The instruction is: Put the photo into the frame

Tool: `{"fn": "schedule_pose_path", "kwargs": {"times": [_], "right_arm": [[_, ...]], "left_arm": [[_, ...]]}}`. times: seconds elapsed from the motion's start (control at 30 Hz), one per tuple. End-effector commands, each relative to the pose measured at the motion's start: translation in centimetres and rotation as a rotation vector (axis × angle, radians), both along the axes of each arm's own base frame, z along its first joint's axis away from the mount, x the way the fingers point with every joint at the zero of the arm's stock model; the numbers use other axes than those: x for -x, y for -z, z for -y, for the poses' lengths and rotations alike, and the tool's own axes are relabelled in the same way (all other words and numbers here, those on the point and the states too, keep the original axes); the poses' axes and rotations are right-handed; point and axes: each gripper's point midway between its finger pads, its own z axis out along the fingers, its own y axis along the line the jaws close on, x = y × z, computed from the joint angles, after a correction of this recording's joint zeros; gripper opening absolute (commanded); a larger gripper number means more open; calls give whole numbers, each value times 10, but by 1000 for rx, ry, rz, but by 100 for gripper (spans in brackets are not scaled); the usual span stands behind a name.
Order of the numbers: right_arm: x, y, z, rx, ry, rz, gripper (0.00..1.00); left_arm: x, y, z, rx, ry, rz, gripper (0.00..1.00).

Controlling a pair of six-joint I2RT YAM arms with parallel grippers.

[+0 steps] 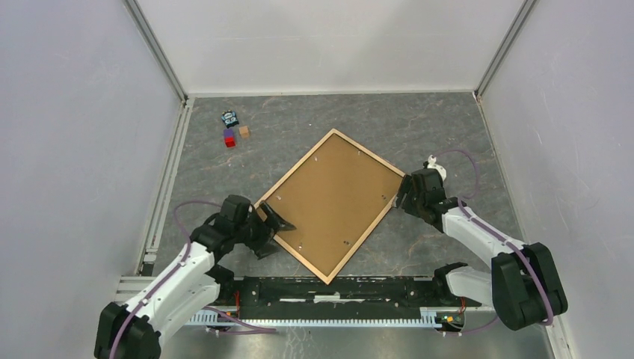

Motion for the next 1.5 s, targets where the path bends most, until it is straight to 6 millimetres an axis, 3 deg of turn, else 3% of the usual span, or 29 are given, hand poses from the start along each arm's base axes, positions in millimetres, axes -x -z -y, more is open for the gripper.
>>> {"fn": "schedule_pose_path", "kwargs": {"times": [0.0, 0.07, 0.23, 0.33, 0.6, 0.7, 0.77, 0.83, 1.0, 1.13, 1.2, 1.23, 1.3, 1.37, 1.47], "right_arm": [[-26, -26, -9, -37, 5, 114, 76], [-30, -24, -10, -32, 0, 105, 74], [-39, -18, -9, -5, -5, 100, 59], [-40, -10, -2, 39, 6, 85, 53], [-38, 10, 13, 149, -8, 41, 33], [-45, 5, 19, 203, -18, 63, 21], [-53, 1, 19, 220, -36, 88, 10], [-65, -4, 16, 232, -74, 117, 0], [-91, -13, 17, 317, -162, 119, 0], [-106, -16, 16, 363, -243, 103, 0], [-103, -17, 17, 358, -241, 56, 2], [-101, -18, 16, 346, -240, 44, 8], [-94, -20, 8, 295, -253, 37, 35], [-85, -22, 3, 240, -235, 40, 56], [-71, -19, -2, 154, -174, 20, 66]], "left_arm": [[-28, -56, -1, -96, 162, 280, 100], [-49, -78, -3, -170, 189, 376, 100], [-105, -109, -2, -336, 255, 473, 100], [-135, -108, 5, -404, 310, 455, 100], [-203, -65, 13, -592, 439, 322, 100], [-230, -48, -7, -769, 474, 309, 100], [-237, -36, -19, -831, 498, 247, 95], [-237, -28, -13, -798, 527, 247, 91], [-234, -12, 4, -711, 571, 249, 74], [-234, -7, 13, -666, 583, 237, 71], [-235, -3, 12, -681, 590, 231, 77], [-234, 0, 11, -689, 594, 226, 81], [-235, 7, 7, -715, 600, 207, 85], [-233, 14, 9, -701, 610, 185, 86], [-231, 19, 14, -679, 621, 165, 86]]}}
